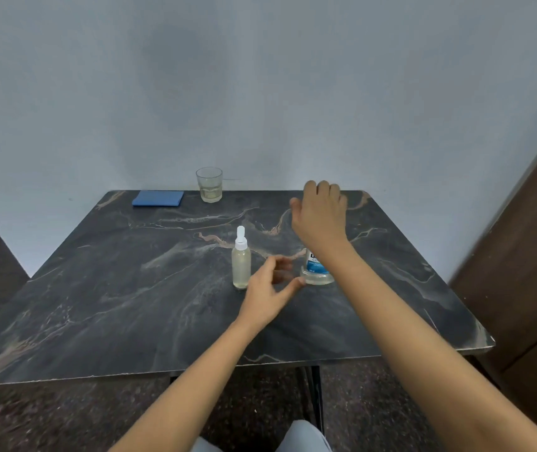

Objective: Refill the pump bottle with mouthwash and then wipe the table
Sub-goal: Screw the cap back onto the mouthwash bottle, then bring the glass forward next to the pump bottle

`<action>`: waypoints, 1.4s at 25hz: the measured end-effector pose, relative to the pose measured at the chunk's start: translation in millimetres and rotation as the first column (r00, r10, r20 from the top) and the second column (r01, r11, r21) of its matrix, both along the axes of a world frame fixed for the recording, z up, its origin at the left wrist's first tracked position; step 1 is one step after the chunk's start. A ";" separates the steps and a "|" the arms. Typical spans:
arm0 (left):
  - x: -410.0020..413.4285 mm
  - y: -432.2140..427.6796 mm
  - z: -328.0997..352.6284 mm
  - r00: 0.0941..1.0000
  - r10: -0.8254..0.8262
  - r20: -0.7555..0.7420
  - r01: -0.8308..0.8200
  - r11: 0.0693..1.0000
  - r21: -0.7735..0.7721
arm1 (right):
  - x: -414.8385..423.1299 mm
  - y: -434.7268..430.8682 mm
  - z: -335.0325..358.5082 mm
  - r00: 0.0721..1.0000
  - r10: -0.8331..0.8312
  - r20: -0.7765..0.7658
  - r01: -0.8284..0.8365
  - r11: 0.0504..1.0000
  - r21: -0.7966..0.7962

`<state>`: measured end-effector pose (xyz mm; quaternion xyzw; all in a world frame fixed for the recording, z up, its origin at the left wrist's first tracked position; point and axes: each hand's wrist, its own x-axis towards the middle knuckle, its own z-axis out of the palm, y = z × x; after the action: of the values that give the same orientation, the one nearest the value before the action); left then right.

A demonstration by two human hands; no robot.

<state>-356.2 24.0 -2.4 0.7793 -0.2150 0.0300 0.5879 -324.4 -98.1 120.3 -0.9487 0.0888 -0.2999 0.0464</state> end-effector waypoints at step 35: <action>409.1 66.5 -26.8 0.824 0.544 -0.160 -0.553 0.833 -0.014 | 181.6 38.3 -179.4 0.867 0.297 -0.401 -0.207 0.945 0.251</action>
<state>52.8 90.6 -29.1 0.7901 0.0636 0.1455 0.5920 -142.9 -59.9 -59.1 -0.9852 0.0013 -0.0624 0.1594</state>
